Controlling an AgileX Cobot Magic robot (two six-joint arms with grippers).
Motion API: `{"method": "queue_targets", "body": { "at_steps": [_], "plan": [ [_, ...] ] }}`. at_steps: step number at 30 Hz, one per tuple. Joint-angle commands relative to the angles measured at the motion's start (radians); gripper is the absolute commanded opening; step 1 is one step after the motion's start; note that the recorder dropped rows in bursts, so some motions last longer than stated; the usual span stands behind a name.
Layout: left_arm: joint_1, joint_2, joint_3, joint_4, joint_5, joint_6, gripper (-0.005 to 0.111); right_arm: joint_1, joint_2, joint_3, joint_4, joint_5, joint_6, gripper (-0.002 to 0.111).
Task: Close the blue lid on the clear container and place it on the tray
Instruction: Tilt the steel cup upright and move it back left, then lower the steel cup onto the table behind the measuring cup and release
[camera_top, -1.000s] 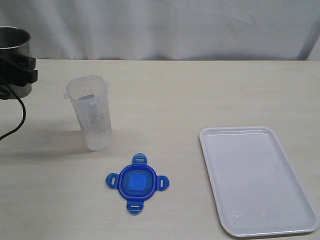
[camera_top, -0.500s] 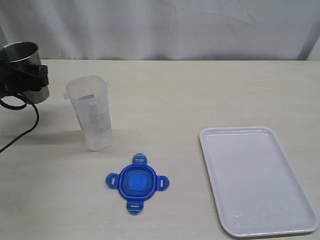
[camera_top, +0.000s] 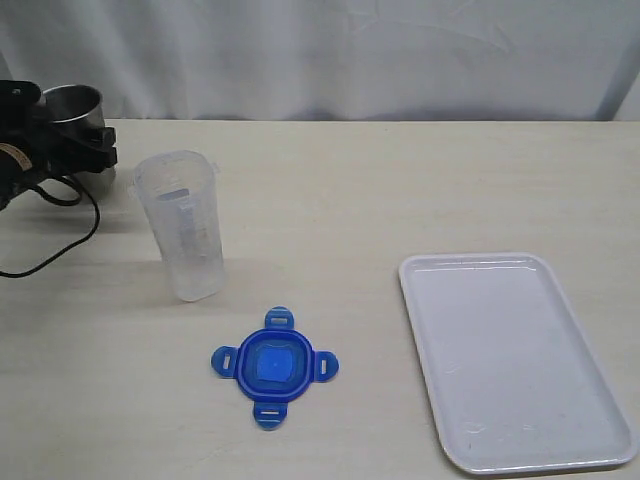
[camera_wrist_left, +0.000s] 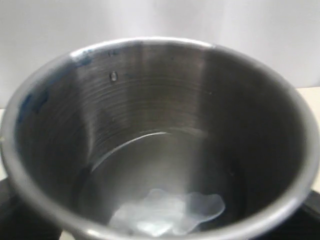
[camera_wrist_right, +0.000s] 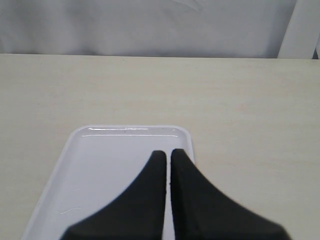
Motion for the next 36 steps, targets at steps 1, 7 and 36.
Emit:
{"method": "queue_targets", "body": {
  "at_steps": [1, 7, 36],
  "plan": [
    [0.002, 0.072, -0.099, 0.000, -0.063, -0.002, 0.000, 0.002, -0.004, 0.002, -0.008, -0.001, 0.001, 0.004],
    [0.002, 0.154, -0.169, 0.000, -0.061, -0.002, 0.000, 0.002, -0.004, 0.002, -0.008, -0.001, 0.001, 0.004],
    [0.002, 0.147, -0.170, 0.001, 0.075, -0.006, 0.105, 0.002, -0.004, 0.002, -0.008, -0.001, 0.001, 0.004]
  ]
}}
